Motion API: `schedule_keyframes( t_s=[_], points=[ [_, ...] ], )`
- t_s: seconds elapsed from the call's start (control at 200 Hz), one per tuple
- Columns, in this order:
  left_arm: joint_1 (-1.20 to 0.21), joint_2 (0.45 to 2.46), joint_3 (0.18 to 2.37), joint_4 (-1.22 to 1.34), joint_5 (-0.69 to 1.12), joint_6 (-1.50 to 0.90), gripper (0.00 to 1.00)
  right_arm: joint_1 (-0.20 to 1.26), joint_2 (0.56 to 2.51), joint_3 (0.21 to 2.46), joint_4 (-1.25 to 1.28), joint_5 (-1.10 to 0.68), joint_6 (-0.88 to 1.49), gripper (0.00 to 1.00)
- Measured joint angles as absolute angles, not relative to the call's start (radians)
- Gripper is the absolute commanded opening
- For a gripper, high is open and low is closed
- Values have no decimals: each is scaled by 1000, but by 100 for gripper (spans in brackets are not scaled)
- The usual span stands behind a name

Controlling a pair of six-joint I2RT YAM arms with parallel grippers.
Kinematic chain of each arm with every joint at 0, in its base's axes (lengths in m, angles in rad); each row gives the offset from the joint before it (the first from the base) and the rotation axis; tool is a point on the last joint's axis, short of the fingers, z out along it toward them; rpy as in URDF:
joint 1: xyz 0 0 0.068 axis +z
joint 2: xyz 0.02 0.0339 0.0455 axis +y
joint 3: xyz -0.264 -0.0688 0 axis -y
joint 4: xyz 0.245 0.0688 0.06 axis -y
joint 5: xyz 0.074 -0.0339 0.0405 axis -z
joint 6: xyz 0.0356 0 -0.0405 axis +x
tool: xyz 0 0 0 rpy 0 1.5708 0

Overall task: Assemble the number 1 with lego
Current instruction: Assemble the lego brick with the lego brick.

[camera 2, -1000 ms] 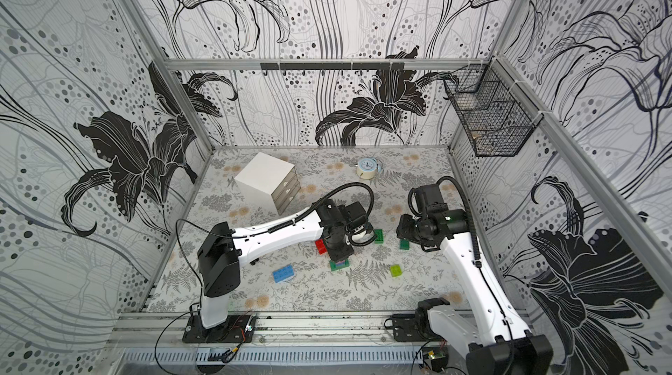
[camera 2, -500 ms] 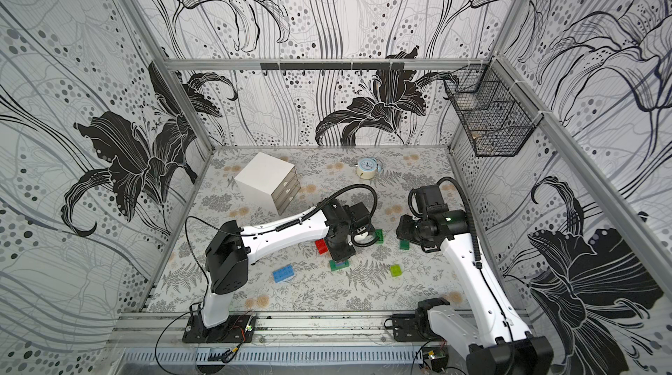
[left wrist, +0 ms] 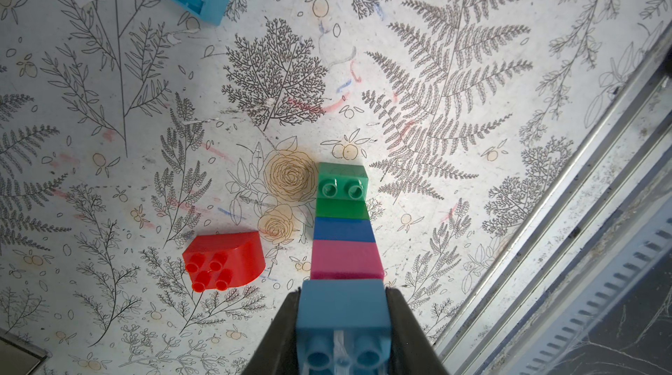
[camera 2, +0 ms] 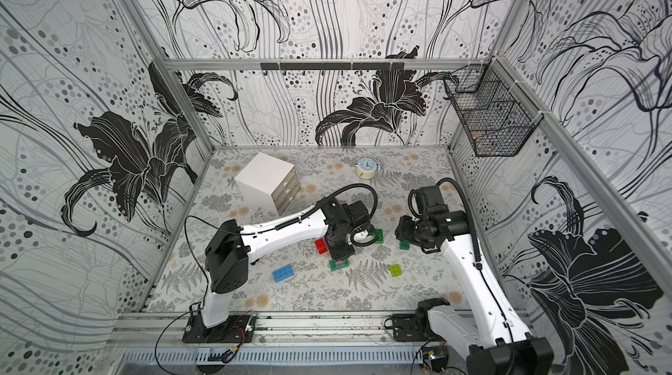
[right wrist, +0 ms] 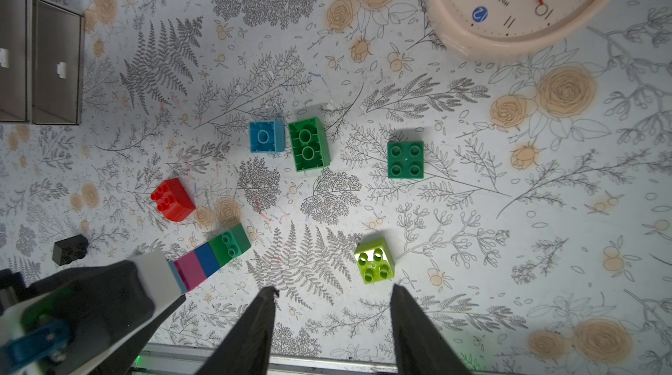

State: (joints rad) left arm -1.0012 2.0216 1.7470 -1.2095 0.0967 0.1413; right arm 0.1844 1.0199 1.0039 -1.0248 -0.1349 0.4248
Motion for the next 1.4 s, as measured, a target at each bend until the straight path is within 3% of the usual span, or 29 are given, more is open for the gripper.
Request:
schedule_keyframes(
  t_s=[1.397],
  points=[
    [-1009,2020,1752,-1199,49,145,14,184,1028,1003,-1025,-142,425,54]
  ],
)
